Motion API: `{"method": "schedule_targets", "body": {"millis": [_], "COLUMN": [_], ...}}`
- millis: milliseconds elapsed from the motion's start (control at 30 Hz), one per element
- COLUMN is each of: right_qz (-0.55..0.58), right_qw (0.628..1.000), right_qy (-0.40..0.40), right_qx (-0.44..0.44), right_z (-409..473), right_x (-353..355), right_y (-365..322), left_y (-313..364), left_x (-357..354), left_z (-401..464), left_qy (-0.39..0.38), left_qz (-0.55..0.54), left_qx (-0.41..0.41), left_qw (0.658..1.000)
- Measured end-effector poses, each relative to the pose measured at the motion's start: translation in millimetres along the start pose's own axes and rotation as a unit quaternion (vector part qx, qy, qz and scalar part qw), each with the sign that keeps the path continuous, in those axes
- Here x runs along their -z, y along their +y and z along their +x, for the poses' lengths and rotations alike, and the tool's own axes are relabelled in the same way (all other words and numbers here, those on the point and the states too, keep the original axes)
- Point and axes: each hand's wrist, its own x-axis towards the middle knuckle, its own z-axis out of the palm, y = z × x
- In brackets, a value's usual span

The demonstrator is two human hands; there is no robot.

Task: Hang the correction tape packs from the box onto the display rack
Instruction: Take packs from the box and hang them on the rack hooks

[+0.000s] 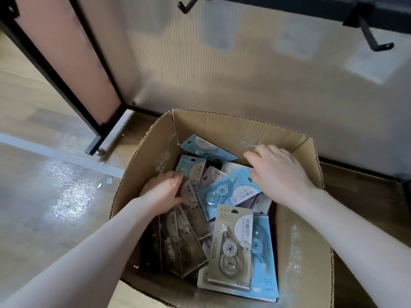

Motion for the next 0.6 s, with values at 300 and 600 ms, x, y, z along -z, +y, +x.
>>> {"method": "schedule_targets", "body": {"millis": [300,600], "right_qz": [-0.006,-0.007], "right_qw": [0.996,0.986], "right_qy": [-0.092,-0.167], "right_qx": [0.002,0.014], "right_z": [-8,-14], "right_x": [-13,-26], "right_y": [-9,-1], "left_y": [-1,-3], "left_x": [-12,-12], "left_z": [11,5], "left_qy": [-0.081,-0.039], "left_qz": [-0.099,-0.139], "left_qx": [0.065,0.072], "left_qw": [0.990,0.987]}}
